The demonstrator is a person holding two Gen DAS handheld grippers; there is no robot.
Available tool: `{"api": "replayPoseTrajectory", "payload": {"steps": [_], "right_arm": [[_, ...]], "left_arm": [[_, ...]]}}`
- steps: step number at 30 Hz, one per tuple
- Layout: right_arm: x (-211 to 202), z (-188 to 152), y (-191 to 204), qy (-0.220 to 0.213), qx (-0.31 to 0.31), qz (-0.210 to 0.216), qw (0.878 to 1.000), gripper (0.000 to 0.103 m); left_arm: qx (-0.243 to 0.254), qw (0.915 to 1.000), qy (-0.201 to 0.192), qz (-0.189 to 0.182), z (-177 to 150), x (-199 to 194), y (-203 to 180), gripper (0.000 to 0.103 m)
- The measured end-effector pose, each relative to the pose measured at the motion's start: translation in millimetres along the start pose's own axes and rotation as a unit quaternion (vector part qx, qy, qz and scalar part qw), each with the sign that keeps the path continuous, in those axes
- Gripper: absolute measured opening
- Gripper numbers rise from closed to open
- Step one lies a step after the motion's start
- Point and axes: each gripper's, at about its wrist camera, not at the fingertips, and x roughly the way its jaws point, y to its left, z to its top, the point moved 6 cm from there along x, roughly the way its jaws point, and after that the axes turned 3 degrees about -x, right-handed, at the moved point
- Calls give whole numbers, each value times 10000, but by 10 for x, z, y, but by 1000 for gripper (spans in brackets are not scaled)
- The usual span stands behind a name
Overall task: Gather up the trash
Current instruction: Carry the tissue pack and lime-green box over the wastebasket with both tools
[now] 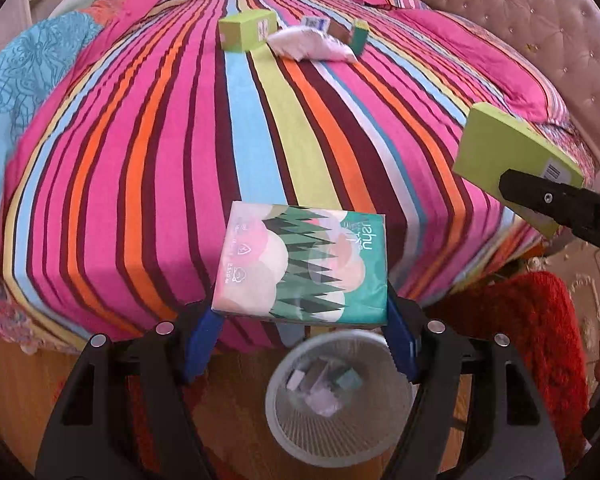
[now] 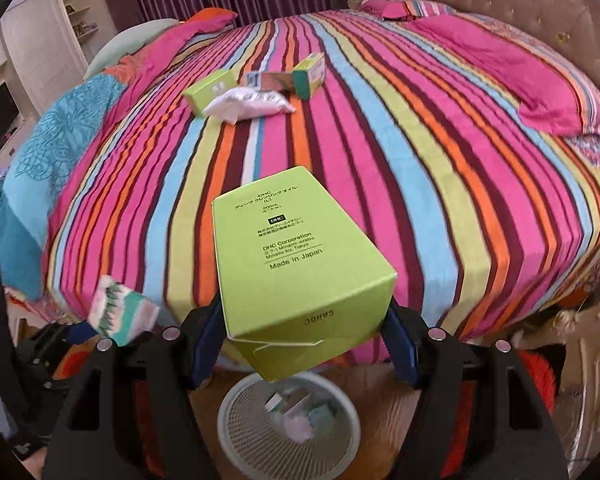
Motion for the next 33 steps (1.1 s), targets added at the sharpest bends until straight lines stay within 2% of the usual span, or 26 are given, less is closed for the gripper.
{"api": "replayPoseTrajectory", "payload": {"steps": [5,14,24,33], "right_arm": [[34,-350,57,350,109,219,9991,66],[298,-790,-69,1168,582,445,9905,66],[764,-1245,-148,2295,1183,650,9639,66],[1080,-1558,-194,2965,1504,646,9409,65]], "left_arm": [[-53,9997,230,47,-309,44,-42,70],[-143,9981,593,37,-611,192,-56,70],[-133,9902,1388,-32,-938,595,-102,70],[-138,9780,2083,-18,-1133,909,-146,70]]}}
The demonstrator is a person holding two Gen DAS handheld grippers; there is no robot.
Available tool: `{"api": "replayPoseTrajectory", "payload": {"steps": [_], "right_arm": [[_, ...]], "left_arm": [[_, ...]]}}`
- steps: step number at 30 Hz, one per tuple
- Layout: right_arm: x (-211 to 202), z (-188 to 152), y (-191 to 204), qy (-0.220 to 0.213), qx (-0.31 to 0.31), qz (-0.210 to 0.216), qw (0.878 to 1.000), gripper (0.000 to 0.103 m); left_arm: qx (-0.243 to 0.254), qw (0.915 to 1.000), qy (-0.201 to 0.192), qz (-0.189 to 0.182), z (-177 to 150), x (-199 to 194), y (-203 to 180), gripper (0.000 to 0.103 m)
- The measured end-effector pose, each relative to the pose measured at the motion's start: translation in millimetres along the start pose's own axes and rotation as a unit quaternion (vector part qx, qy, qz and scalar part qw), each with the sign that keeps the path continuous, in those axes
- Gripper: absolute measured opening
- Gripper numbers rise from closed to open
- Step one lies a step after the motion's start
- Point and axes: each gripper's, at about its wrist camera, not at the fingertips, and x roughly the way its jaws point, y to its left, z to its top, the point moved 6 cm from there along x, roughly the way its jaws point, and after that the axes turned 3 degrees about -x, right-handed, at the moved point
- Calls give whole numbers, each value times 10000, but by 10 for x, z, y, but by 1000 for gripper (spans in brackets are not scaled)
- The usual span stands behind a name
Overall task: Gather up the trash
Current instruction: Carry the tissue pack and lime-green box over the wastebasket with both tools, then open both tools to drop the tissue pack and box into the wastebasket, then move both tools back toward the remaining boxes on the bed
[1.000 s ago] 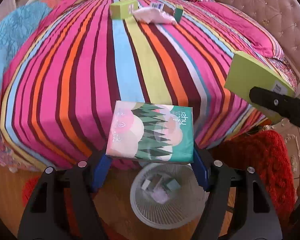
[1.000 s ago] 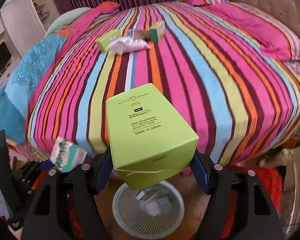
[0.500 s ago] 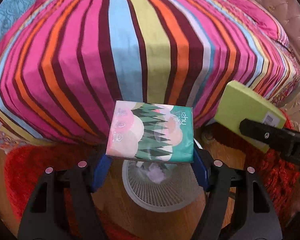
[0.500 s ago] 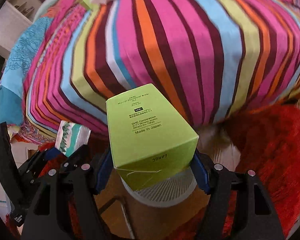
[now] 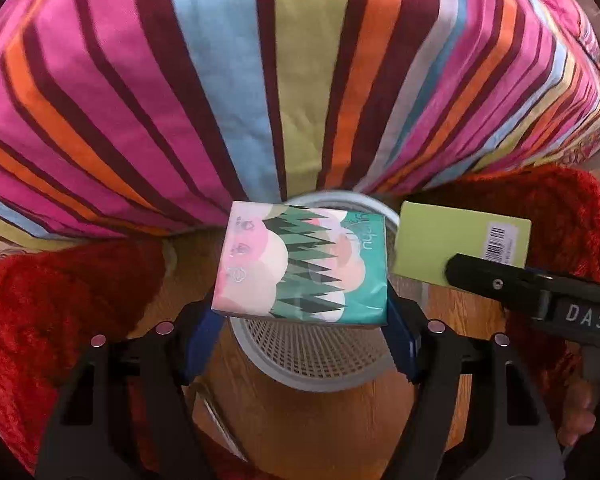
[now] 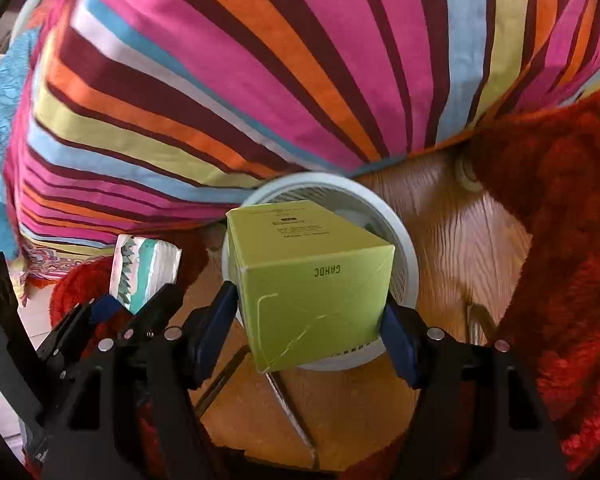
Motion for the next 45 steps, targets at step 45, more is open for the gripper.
{"api": "replayPoseTrajectory", "payload": {"steps": [45], "right_arm": [[469,-51,-71,736,108,-271,9969,95]], "left_arm": [[-207,9913,1290,132,-183,617,78,89]]}}
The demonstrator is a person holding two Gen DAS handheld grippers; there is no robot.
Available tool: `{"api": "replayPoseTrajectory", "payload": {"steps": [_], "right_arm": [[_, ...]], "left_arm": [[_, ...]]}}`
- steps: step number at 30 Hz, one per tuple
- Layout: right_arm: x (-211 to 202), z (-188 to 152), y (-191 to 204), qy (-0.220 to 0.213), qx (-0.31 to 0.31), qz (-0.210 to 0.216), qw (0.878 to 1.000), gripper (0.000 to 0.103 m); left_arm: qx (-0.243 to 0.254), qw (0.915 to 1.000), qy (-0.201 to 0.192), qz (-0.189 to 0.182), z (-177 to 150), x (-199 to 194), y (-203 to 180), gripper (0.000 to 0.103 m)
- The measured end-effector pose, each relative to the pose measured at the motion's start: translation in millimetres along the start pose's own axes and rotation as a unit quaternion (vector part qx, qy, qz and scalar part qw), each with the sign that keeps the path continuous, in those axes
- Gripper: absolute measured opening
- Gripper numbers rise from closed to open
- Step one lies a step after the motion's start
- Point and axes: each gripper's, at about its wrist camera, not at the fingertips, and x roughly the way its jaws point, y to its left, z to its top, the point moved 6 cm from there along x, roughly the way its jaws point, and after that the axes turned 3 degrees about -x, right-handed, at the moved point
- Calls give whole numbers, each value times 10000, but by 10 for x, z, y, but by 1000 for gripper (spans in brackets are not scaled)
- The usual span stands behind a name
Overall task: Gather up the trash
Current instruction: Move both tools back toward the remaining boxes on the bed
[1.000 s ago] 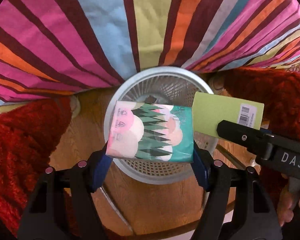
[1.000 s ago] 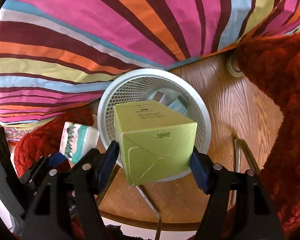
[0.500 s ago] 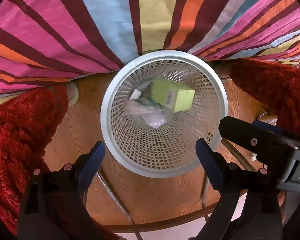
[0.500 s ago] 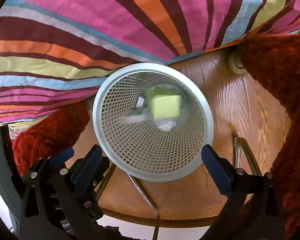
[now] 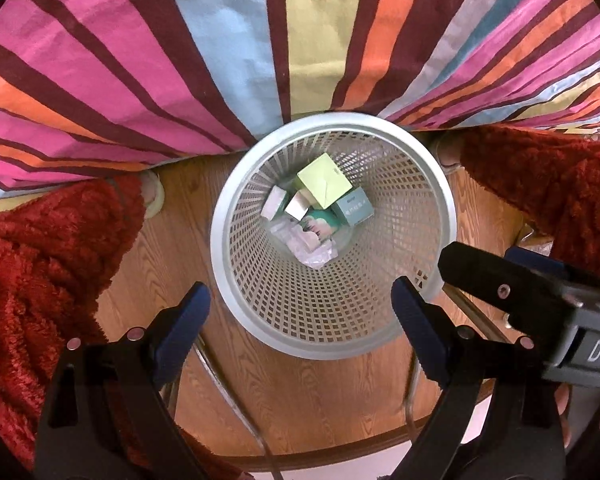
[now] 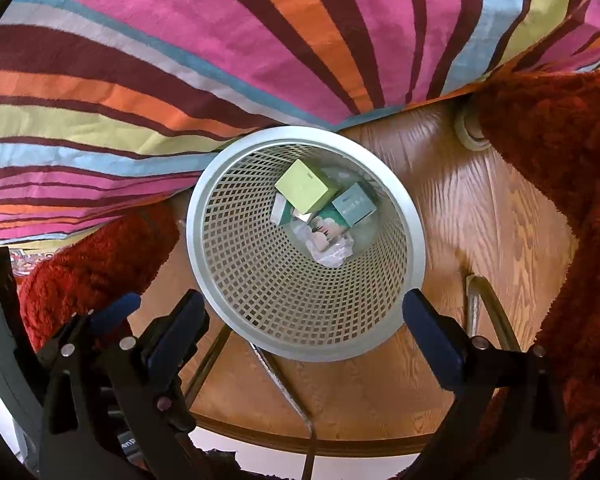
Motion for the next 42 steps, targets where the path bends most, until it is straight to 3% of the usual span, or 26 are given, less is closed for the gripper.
{"api": "replayPoseTrajectory", "payload": {"steps": [10,18,23,29,37,42], "right_arm": [[-295,-46,116,-475,-340,8,9983,95],[-912,-38,222,-1605,-709,-189,9843,95],[-1374,-10,350,-2461,-923,-74,9648,95],[-1860,64,488,-3626,-1225,-110,9238,95],[-2257,335,492,-4375,-1214,-197,8908,95],[-2390,600,544,-4482,-1193,-232,8857,95]], "left_arm": [[114,9972,-721,173,-18,-386,-35,89],[195,9848,-1694,332,-35,-916,4,89],[183,9692,-2411,474,-20,-1336,85,89],[-281,9480,-3129,511,56,-1757,319,89],[-423,9288,-3634,583,329,-2176,519,89],[-420,9283,-3675,380,620,-2340,574,89]]}}
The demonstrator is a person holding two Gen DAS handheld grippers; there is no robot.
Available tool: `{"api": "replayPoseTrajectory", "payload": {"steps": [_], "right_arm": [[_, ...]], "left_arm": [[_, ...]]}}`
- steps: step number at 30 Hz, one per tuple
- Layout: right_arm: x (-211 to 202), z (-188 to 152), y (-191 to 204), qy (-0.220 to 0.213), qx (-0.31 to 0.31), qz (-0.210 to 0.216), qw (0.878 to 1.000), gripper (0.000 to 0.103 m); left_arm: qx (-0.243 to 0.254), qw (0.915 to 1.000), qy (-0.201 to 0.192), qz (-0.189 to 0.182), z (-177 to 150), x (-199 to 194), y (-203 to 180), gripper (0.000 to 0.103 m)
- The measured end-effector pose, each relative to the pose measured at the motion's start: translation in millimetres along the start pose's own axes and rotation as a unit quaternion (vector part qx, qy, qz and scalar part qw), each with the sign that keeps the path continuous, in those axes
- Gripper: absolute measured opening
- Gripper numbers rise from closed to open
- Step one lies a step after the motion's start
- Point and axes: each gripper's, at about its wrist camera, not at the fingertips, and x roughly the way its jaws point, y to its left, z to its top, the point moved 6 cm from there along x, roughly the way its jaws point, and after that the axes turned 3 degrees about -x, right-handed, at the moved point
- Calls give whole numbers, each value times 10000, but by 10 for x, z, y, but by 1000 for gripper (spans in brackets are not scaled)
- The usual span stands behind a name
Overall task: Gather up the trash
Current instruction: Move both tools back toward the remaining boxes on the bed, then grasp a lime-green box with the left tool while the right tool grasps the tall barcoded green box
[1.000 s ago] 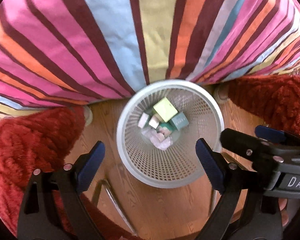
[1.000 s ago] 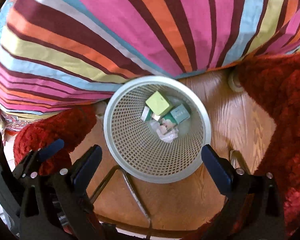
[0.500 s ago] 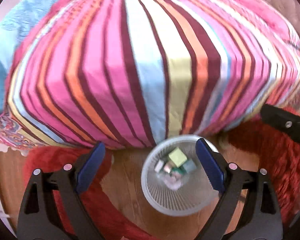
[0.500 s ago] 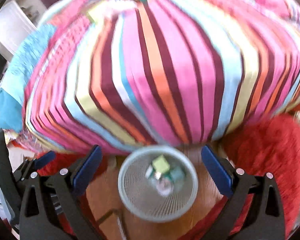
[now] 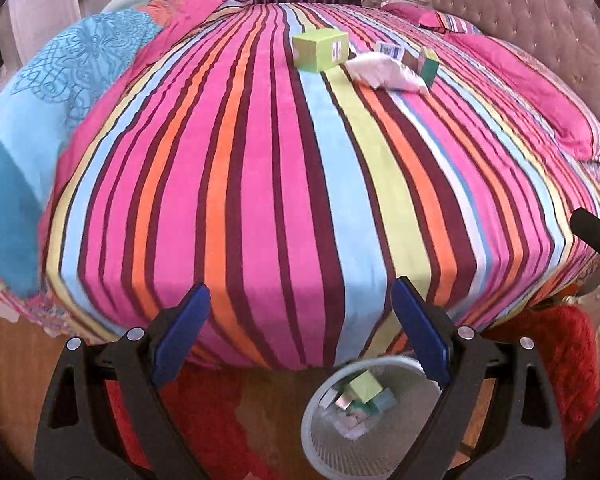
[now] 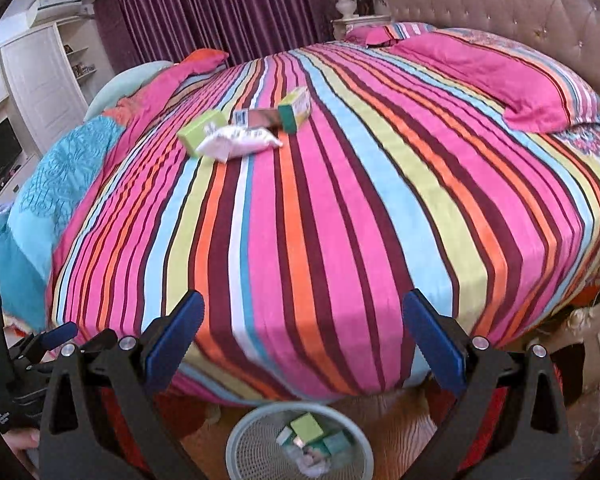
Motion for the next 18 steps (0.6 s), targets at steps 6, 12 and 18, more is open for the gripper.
{"api": "replayPoseTrajectory", "payload": {"steps": [6,12,18], "right_arm": [[156,283,-40,-79,110,-40,9999,95],[333,573,-57,-191,22,-141,9997,95],[590,819,-76,-153,50,-195,9997,95]], "left_arm": [[-172,9997,-149,-31,441,165,57,89],[-310,9988,-366,-80,850,316,140,89],[-229,9987,-451,-83,1230,540,168,89]]}}
